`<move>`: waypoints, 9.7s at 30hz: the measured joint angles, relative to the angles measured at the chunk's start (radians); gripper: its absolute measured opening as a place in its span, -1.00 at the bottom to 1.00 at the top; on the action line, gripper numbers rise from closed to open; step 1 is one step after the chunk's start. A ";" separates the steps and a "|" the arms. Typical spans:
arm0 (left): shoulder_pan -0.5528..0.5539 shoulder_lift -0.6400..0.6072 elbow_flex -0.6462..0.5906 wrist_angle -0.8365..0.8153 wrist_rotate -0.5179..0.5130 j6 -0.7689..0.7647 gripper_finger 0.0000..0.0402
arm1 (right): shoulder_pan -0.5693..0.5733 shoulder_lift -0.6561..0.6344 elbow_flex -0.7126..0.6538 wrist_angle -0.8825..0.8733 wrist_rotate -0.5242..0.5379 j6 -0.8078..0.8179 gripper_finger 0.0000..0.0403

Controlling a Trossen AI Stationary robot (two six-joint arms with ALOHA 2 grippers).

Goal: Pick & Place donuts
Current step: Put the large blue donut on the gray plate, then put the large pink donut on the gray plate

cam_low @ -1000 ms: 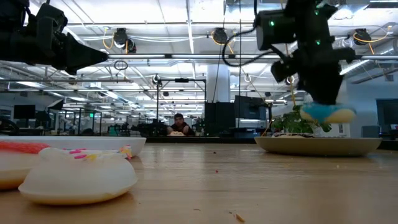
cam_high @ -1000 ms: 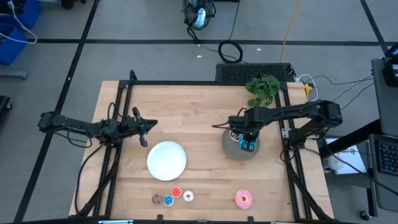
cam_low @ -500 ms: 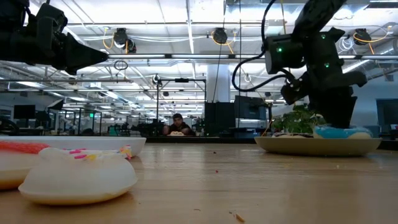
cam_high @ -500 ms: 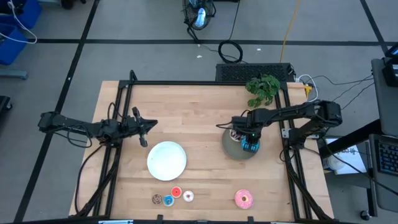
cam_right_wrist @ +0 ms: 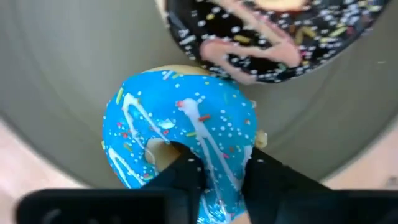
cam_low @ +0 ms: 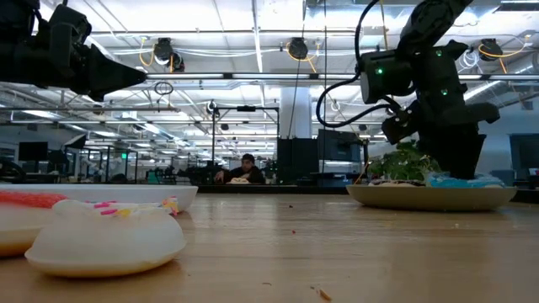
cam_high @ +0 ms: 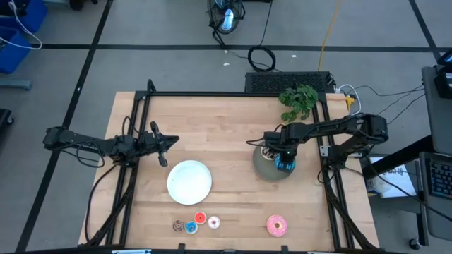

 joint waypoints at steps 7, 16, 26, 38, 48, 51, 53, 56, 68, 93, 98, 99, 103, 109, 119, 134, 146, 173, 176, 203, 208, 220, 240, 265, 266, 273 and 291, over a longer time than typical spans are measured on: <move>0.000 0.000 0.000 0.000 0.000 0.000 -0.87 | 0.000 0.000 0.000 -0.021 0.049 0.013 0.04; 0.000 0.000 0.000 0.000 0.000 0.000 -0.87 | -0.002 0.000 0.000 -0.024 0.046 0.016 0.40; 0.000 0.000 0.000 0.000 0.000 0.000 -0.87 | -0.002 0.000 0.070 -0.087 0.047 0.014 0.38; 0.000 0.000 0.000 -0.006 0.000 0.000 -0.87 | 0.068 -0.001 0.357 -0.496 0.258 0.164 0.36; 0.000 0.000 0.000 -0.007 0.000 0.000 -0.87 | 0.376 -0.025 0.506 -0.474 0.265 0.451 -0.15; 0.000 0.000 0.000 -0.007 0.000 -0.004 -0.87 | 0.451 -0.022 0.505 -0.465 0.243 0.528 -0.36; 0.000 0.000 0.000 -0.007 0.000 -0.008 -0.87 | 0.490 -0.023 0.505 -0.471 0.215 0.567 -0.49; 0.000 0.000 0.000 -0.007 0.000 -0.009 -0.87 | 0.543 -0.023 0.505 -0.465 0.198 0.596 -0.68; 0.000 0.000 0.000 -0.016 0.008 -0.031 -0.87 | 0.596 -0.023 0.505 -0.346 0.171 0.524 -0.92; 0.000 0.000 0.000 -0.012 0.005 0.000 -0.87 | 0.723 -0.013 0.354 -0.090 0.143 0.574 -1.00; 0.000 0.000 0.000 -0.011 0.004 -0.008 -0.87 | 0.791 0.024 0.379 -0.021 0.119 0.626 -1.00; 0.000 0.000 0.000 -0.008 0.004 -0.013 -0.87 | 0.803 0.032 0.386 -0.012 0.119 0.637 -1.00; 0.000 0.000 0.000 -0.006 0.004 -0.027 -0.87 | 0.837 0.081 0.417 0.015 0.123 0.662 -1.00; 0.000 0.000 0.000 -0.003 0.003 -0.026 -0.87 | 0.859 0.139 0.437 0.023 0.123 0.632 -1.00; 0.000 0.000 0.000 -0.004 0.003 -0.027 -0.87 | 0.856 0.142 0.437 0.114 0.196 0.541 -0.83; 0.000 0.000 0.000 -0.005 -0.002 -0.027 -0.87 | 0.867 0.217 0.438 0.188 0.092 0.497 -0.17; 0.000 0.000 0.000 -0.008 0.001 -0.030 -0.87 | 0.883 0.273 0.436 0.171 0.095 0.433 0.44; 0.000 0.000 0.000 -0.016 0.005 -0.026 -0.87 | 0.883 0.271 0.217 0.413 0.093 0.359 0.36; 0.000 0.000 0.000 -0.016 0.005 -0.026 -0.87 | 0.881 0.271 0.216 0.414 0.097 0.355 0.30; 0.000 0.000 0.000 -0.015 0.000 -0.007 -0.87 | 0.741 0.154 0.489 0.063 0.003 0.252 -0.90; 0.000 0.000 0.000 -0.016 0.000 -0.007 -0.87 | 0.690 0.109 0.559 -0.041 0.016 0.250 -0.91; 0.000 0.000 0.000 -0.016 0.000 -0.001 -0.87 | 0.534 -0.031 0.568 -0.194 0.041 0.223 -0.90; 0.000 0.000 0.000 -0.016 0.002 -0.006 -0.87 | 0.408 -0.040 0.568 -0.285 0.044 0.203 -0.90; 0.000 0.000 0.000 -0.006 0.001 -0.006 -0.87 | 0.315 -0.040 0.520 -0.193 0.211 0.135 -0.90; 0.000 0.000 0.000 -0.006 0.001 -0.007 -0.87 | 0.304 -0.039 0.498 -0.178 0.231 0.135 -0.90; 0.000 0.000 0.000 -0.007 0.001 -0.007 -0.87 | 0.244 -0.039 0.309 0.003 0.200 0.059 -0.90; 0.000 0.000 0.000 -0.007 0.000 -0.007 -0.87 | 0.175 -0.039 0.018 0.306 0.123 0.042 -0.83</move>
